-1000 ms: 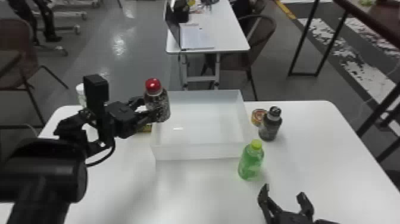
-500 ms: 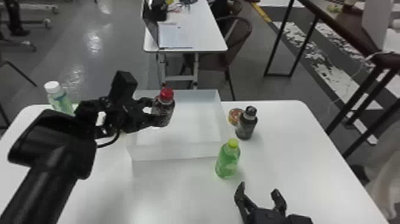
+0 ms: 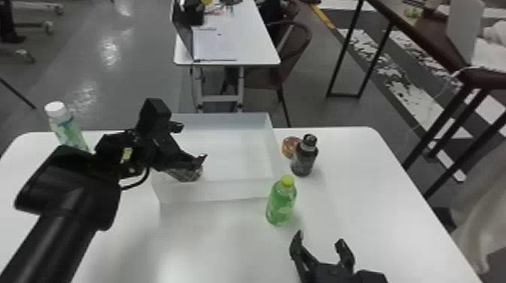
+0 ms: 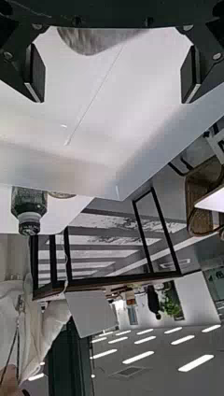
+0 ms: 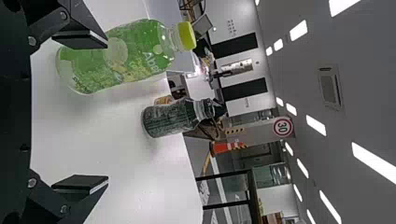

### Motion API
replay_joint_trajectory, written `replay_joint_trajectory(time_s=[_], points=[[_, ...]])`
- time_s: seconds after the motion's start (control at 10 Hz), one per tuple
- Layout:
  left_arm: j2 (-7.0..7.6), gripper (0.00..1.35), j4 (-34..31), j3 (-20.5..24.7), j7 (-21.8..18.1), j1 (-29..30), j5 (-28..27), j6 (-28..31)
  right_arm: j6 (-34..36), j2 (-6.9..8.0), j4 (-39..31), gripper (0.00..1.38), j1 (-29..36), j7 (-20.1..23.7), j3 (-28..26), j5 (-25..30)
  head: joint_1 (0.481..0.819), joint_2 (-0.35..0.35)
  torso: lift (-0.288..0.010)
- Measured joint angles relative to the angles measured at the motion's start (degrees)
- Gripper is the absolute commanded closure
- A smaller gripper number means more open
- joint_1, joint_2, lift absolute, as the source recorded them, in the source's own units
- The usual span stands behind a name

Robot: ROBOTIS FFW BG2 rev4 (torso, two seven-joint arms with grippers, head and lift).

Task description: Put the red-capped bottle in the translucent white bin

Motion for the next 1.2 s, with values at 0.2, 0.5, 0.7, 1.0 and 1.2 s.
replay_joint_trajectory(time_s=[0.2,0.5,0.7,1.0,1.2], points=[[0.19,0.12,-3.1,1.7,0.0,2.6,3.6,-0.6,0.0,0.00,0.0,0.25,0.0,0.0,0.0,0.0,0.695,-0.116,-0.077],[0.21,0.12,-19.4,9.5,3.8,15.4,10.6,1.4,0.0,0.09,-0.1,0.25,-0.1,0.0,0.0,0.1,0.695,-0.058,-0.077],[-1.60,0.12,-27.9,16.5,6.0,24.8,15.6,0.6,0.0,0.17,-0.1,0.25,-0.1,0.0,0.0,0.2,0.695,-0.003,-0.077],[-5.87,0.12,-33.7,22.7,12.1,38.8,23.2,-8.2,0.0,0.10,-0.2,0.25,-0.1,0.0,-0.1,0.3,0.695,0.075,-0.077],[-6.20,0.11,-33.9,24.1,13.3,46.7,25.7,-15.6,0.0,0.09,-0.8,0.25,0.3,0.0,-0.3,0.5,0.695,0.104,-0.077]])
